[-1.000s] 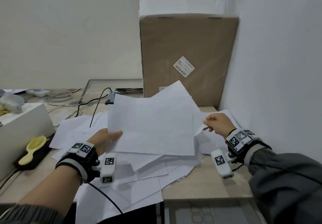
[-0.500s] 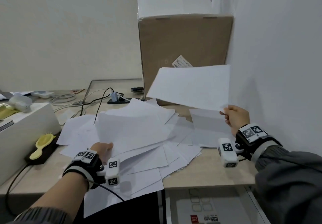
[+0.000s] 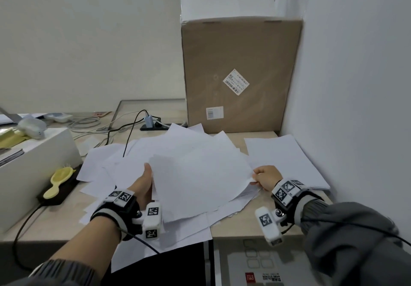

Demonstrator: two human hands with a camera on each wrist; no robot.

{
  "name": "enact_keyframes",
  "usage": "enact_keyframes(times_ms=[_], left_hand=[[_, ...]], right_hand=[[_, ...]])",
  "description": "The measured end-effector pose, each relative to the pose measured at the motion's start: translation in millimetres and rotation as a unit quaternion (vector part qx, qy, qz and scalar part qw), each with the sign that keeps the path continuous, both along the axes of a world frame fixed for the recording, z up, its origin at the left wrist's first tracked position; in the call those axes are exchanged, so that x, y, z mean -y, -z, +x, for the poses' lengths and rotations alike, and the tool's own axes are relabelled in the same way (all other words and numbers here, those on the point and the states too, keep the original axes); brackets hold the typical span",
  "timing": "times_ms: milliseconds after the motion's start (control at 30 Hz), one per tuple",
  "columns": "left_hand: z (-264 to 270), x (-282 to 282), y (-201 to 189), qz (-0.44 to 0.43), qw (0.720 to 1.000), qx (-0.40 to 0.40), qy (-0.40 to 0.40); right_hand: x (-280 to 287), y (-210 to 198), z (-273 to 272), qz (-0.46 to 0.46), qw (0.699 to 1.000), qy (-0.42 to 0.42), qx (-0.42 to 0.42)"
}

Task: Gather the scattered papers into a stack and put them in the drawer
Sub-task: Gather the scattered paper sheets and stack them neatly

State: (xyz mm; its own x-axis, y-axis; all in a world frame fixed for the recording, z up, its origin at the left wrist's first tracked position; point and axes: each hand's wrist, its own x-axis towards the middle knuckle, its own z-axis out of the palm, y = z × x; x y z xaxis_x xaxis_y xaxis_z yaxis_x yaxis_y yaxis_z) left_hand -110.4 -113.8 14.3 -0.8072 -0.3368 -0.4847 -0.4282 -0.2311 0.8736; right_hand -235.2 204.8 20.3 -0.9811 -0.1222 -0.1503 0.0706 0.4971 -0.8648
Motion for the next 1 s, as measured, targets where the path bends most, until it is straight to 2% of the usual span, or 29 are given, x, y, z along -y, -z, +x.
enact_keyframes(times_ms=[67, 233, 367, 433, 500, 600, 700, 767, 900, 1000], left_hand=[[1, 6, 4, 0.052, 0.999, 0.009, 0.006], [4, 2, 4, -0.072, 0.996, 0.023, 0.055], [1, 2, -7, -0.111, 0.992, -0.062, 0.023], [4, 1, -22, -0.110, 0.987, -0.116, 0.033], [7, 3, -37, -0.099, 0.980, -0.167, 0.042], [10, 3, -62, -0.084, 0.969, -0.230, 0.036], [11, 6, -65, -0.079, 0.964, -0.251, 0.043], [12, 7, -53, -0.060, 0.968, -0.237, 0.052], [15, -4, -23, -0.023, 0.980, -0.193, 0.044], [9, -13, -19, -0.026, 0.983, -0.181, 0.003]], right_hand=[[3, 5, 0, 0.015, 1.000, -0.002, 0.001], [12, 15, -2, 0.066, 0.996, -0.055, -0.011], [12, 12, -7, 0.099, 0.994, -0.054, -0.011], [13, -1, -8, 0.026, 0.999, -0.046, -0.006], [15, -18, -10, -0.095, 0.994, -0.061, -0.009], [19, -44, -12, -0.268, 0.959, -0.095, -0.017], [20, -54, -8, -0.356, 0.928, -0.106, -0.018], [20, -44, 0, -0.373, 0.919, -0.128, 0.016], [24, -13, 17, -0.340, 0.928, -0.138, 0.059], [26, -12, 22, -0.317, 0.941, -0.123, 0.008]])
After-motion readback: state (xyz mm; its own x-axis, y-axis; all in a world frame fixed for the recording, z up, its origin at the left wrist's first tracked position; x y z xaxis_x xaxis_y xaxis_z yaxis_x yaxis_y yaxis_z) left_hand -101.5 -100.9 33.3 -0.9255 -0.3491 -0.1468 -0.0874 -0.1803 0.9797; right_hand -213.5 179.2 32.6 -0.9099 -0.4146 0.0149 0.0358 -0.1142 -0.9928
